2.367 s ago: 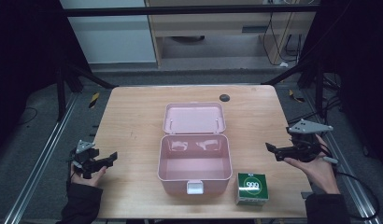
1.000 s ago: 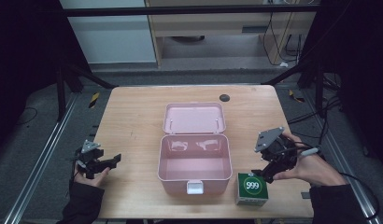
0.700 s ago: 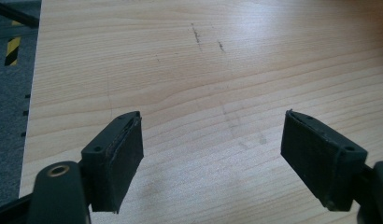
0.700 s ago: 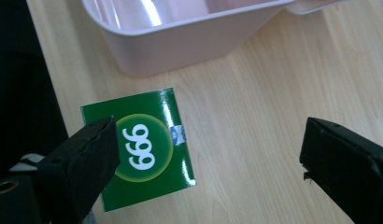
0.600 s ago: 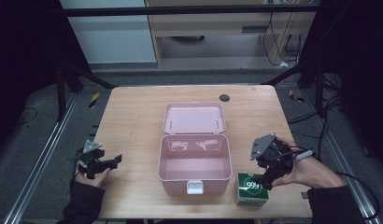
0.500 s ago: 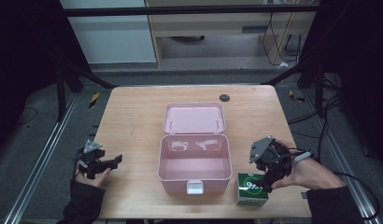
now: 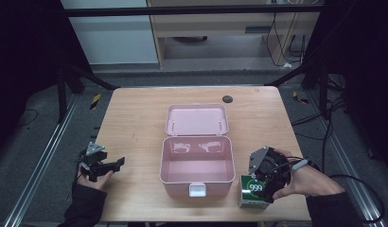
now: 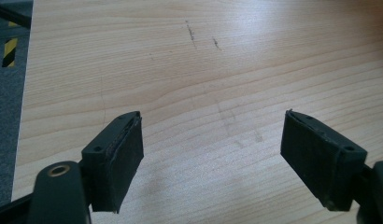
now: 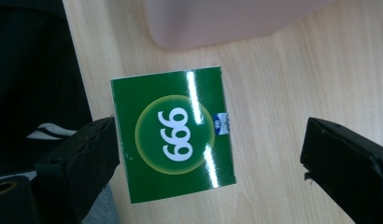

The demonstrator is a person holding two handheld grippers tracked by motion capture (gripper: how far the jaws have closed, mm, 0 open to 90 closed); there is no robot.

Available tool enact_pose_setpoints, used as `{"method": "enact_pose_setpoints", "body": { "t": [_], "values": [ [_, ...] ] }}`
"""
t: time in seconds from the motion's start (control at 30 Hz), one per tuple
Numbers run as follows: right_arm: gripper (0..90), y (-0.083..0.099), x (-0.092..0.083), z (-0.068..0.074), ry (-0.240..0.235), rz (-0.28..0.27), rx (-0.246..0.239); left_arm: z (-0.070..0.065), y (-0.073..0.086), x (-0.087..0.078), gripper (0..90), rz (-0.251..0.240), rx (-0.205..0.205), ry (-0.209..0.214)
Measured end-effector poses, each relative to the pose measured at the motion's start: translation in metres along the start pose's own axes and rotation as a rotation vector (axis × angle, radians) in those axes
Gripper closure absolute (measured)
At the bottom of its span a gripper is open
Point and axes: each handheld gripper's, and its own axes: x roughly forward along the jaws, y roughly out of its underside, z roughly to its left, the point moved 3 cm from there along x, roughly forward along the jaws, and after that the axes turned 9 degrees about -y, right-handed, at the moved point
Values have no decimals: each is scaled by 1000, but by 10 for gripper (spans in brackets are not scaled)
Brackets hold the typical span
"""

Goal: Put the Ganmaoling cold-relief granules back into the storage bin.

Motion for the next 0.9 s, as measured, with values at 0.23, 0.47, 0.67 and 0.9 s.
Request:
{"method": "enact_pose_setpoints", "body": {
  "t": [0.23,0.47,0.67,0.9],
  "values": [
    [46,4,14,2,-24,24,3,0,0,0,206,1,1,-1],
    [47,5,27,3,-38,42,-9,0,0,0,206,1,2,-1],
    [47,5,34,4,-49,50,-4,0,0,0,206,0,2,-1],
    [45,6,40,5,-60,55,-5,0,0,0,206,1,4,0]
  ]
}}
